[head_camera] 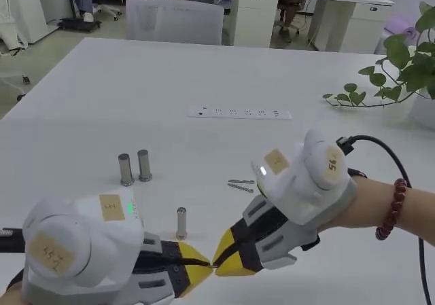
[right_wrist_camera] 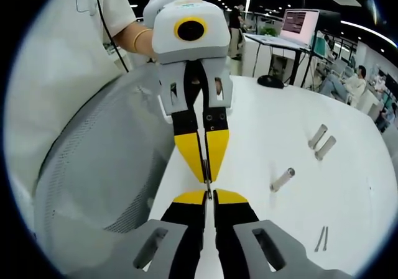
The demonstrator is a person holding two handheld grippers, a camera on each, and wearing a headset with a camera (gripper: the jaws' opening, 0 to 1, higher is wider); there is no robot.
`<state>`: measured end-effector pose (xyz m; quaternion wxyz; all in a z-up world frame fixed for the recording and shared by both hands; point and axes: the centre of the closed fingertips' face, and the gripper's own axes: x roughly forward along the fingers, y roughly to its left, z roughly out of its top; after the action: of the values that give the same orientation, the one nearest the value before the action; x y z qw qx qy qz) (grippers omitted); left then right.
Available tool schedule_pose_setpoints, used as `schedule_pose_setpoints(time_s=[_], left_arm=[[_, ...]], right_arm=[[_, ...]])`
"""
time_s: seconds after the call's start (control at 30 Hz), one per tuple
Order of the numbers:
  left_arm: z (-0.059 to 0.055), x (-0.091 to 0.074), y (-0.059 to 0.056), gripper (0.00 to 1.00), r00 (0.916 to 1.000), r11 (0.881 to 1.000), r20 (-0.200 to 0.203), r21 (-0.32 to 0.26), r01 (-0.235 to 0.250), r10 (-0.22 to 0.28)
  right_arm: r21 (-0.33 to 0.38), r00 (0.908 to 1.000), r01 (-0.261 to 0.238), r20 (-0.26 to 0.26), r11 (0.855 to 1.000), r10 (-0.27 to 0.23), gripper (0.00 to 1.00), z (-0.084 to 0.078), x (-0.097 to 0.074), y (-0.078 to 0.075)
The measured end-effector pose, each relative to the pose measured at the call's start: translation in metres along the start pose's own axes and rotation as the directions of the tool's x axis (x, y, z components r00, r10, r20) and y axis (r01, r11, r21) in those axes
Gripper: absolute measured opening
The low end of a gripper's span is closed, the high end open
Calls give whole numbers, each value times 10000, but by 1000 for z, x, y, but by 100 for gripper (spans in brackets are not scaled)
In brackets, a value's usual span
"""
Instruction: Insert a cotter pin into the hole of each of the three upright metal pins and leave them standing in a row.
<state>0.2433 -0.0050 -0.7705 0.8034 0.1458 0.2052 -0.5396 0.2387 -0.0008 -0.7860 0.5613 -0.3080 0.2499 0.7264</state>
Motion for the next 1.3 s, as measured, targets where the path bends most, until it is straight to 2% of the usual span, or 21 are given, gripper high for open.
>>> schedule_pose_setpoints(time_s=[0.3,0.67,0.87,0.97,1.03,1.13,1.3], left_arm=[[-1,1,-3,0,9998,9995,-93,255,195,-193],[0,2,-2,0,10000,9995,8,302,66,-66],[1,2,4,2,9995,9996,169,0,-277,277],[2,1,7,7,9983,9986,349,-288,-449,459],[6,-1,11,10,9947,9931,748,-987,-626,702],[6,-4,19,13,9904,9874,949,-1313,-879,1008],[5,-8,26,18,9853,9810,1126,-1605,-1092,1282]], right_arm=[[-132,9997,-157,-166,9998,155,4,-1,1,4],[-201,9988,-71,-492,9998,61,3,-3,-1,2],[-139,9974,71,-712,9999,-80,2,-3,-4,-2],[-130,9965,130,-825,9998,-140,2,-4,-6,-4],[-124,9958,159,-896,9998,-170,3,-4,-7,-5],[-39,9944,211,-1032,9998,-214,3,-6,-8,-8],[96,9919,372,-1221,9993,-358,3,-7,-10,-14]])
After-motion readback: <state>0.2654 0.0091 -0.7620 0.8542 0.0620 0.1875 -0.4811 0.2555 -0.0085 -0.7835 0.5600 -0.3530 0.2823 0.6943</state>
